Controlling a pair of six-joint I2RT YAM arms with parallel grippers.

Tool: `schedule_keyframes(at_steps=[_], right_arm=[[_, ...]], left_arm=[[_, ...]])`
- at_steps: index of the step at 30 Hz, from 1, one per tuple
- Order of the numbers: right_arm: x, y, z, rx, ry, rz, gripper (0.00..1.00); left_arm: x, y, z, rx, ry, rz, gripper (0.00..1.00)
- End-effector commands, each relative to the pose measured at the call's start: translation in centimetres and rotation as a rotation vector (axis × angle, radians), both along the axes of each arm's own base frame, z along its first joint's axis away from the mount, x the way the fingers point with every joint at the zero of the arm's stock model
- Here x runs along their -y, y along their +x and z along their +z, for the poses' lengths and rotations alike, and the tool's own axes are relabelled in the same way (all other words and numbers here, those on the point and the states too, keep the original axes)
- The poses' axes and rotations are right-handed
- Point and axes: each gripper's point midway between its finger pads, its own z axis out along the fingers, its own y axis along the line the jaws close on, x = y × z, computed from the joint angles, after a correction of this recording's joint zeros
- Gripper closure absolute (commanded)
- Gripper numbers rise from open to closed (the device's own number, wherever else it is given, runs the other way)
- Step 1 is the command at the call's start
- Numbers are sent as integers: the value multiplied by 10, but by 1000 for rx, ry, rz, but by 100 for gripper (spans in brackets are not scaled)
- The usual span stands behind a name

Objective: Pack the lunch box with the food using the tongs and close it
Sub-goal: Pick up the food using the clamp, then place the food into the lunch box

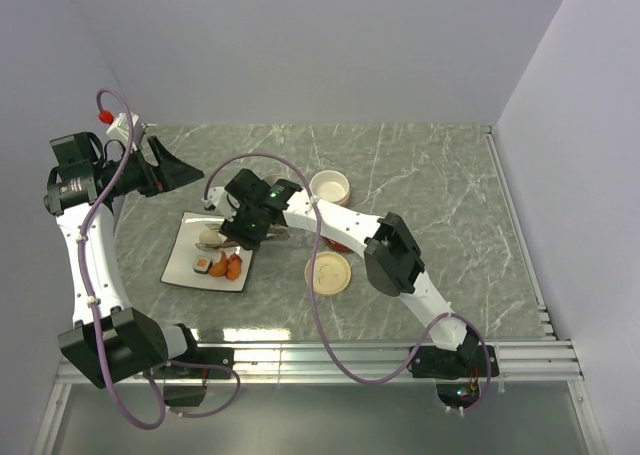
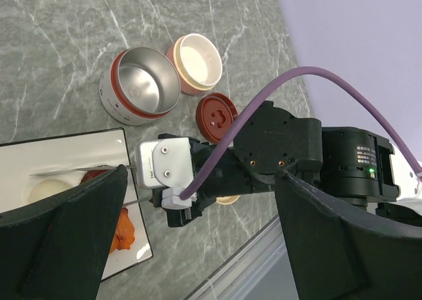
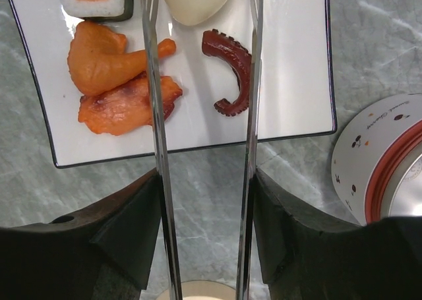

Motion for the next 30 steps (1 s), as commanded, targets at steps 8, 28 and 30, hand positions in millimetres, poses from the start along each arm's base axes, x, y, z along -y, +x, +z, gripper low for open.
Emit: schedule_keyframes(at_steps=[8, 28, 30], right_arm=[[-14, 6, 46, 62, 108, -1, 49], [65, 40, 162, 125, 275, -162, 53], [82, 52, 161, 114, 267, -208, 53]], left_arm=[[-1, 0, 3, 40, 10, -8, 1], [-1, 1, 12, 76, 18, -8, 1], [0, 0, 11, 76, 14, -11, 1]])
